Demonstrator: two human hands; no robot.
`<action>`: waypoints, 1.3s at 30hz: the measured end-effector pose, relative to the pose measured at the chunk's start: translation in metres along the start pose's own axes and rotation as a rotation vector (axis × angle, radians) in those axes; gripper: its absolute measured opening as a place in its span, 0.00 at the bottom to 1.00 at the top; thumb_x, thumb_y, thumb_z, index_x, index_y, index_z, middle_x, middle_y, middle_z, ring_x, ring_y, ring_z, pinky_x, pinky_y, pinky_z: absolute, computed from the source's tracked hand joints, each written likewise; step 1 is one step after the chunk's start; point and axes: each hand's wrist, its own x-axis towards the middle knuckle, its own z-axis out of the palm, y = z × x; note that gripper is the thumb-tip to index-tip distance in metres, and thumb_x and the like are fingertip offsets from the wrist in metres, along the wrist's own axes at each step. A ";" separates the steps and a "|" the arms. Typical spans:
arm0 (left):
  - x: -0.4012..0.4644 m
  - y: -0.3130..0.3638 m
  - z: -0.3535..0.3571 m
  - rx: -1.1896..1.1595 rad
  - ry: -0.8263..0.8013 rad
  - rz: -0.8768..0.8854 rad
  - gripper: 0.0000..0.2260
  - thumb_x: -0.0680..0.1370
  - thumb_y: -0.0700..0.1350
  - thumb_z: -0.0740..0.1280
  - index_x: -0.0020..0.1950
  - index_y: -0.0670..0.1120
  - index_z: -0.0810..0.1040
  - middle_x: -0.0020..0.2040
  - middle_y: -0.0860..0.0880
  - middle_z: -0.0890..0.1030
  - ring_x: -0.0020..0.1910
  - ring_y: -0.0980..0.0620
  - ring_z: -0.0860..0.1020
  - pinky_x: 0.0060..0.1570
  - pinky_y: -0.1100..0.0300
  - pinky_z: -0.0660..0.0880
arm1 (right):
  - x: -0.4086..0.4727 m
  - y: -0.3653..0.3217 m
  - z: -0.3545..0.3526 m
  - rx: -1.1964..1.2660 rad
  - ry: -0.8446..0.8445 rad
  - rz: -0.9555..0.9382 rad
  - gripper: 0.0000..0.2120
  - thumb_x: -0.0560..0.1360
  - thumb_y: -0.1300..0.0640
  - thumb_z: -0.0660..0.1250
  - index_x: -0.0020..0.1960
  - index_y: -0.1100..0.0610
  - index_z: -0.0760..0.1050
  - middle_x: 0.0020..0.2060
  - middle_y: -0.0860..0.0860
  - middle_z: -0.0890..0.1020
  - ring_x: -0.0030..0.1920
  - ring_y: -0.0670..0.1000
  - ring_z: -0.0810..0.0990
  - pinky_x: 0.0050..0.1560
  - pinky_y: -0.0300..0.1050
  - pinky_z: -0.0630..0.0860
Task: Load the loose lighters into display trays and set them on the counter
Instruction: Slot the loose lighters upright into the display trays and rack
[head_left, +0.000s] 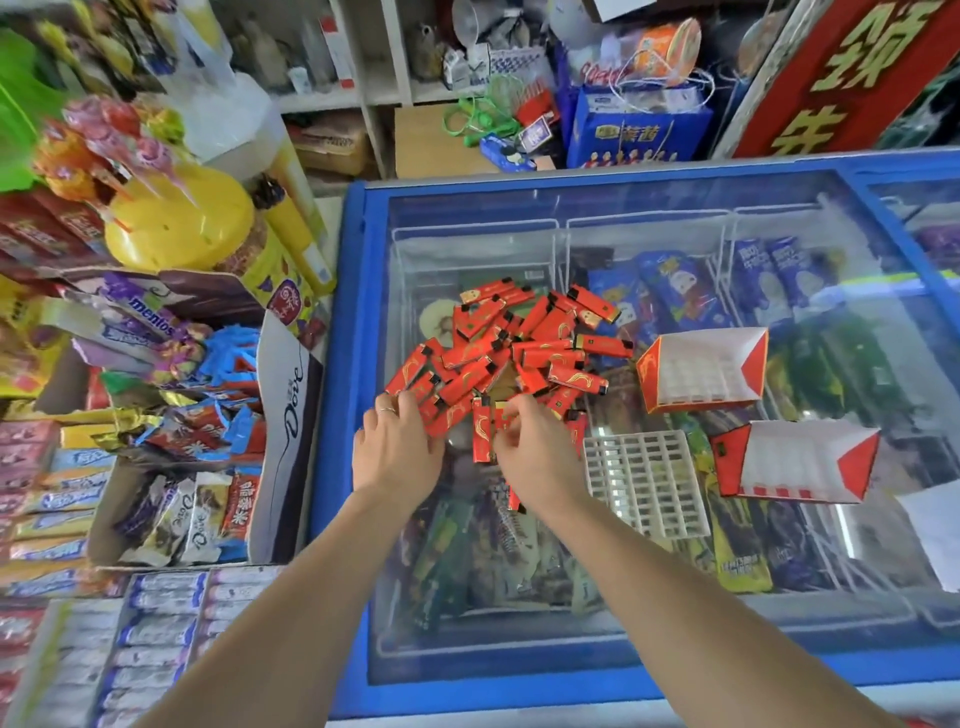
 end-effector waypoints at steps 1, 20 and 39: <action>0.003 -0.004 0.000 -0.011 -0.016 -0.009 0.24 0.81 0.55 0.65 0.71 0.43 0.66 0.68 0.41 0.70 0.66 0.38 0.71 0.61 0.44 0.72 | 0.001 -0.003 0.003 0.005 -0.009 -0.013 0.11 0.80 0.59 0.65 0.62 0.57 0.74 0.51 0.51 0.80 0.47 0.50 0.79 0.46 0.49 0.80; 0.017 -0.009 -0.008 -0.168 -0.146 -0.091 0.29 0.74 0.53 0.75 0.65 0.43 0.64 0.60 0.42 0.74 0.48 0.40 0.78 0.40 0.49 0.73 | 0.012 -0.011 0.006 -0.009 -0.060 0.070 0.14 0.79 0.58 0.67 0.64 0.56 0.71 0.47 0.50 0.80 0.43 0.50 0.81 0.43 0.52 0.82; 0.010 -0.009 0.007 -0.165 -0.156 -0.115 0.15 0.79 0.52 0.67 0.58 0.44 0.71 0.45 0.48 0.73 0.42 0.44 0.77 0.37 0.53 0.73 | 0.009 -0.021 0.021 -0.261 -0.004 0.036 0.16 0.79 0.50 0.68 0.61 0.60 0.73 0.53 0.54 0.80 0.48 0.54 0.82 0.40 0.47 0.79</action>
